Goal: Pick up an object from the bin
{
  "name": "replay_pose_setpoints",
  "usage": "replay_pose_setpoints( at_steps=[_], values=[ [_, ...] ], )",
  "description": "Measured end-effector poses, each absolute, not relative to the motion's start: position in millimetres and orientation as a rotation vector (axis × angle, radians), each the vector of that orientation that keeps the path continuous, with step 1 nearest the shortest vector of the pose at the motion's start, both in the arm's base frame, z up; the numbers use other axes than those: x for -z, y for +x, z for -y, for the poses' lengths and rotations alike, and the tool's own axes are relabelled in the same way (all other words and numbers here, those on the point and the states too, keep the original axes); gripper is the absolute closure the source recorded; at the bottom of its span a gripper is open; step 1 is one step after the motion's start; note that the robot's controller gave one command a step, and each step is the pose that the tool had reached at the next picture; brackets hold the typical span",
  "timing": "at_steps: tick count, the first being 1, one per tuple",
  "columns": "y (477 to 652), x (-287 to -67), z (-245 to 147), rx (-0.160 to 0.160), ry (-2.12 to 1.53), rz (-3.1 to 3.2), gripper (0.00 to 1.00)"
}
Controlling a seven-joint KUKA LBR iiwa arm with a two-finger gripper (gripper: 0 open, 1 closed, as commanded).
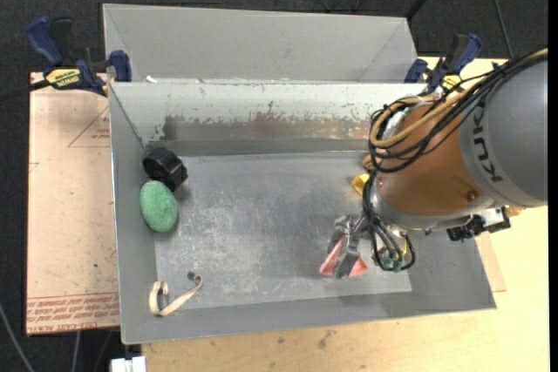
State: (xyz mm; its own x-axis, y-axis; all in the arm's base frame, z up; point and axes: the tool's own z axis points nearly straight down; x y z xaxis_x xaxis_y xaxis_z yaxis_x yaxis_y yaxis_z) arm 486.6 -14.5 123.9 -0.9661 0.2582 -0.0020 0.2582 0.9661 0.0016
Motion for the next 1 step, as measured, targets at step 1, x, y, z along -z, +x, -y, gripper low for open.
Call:
replay_pose_setpoints(
  at_steps=[1],
  values=[
    [486.1, -128.3, 14.3, -0.002, 0.409, -3.116, 1.00]
  ],
)
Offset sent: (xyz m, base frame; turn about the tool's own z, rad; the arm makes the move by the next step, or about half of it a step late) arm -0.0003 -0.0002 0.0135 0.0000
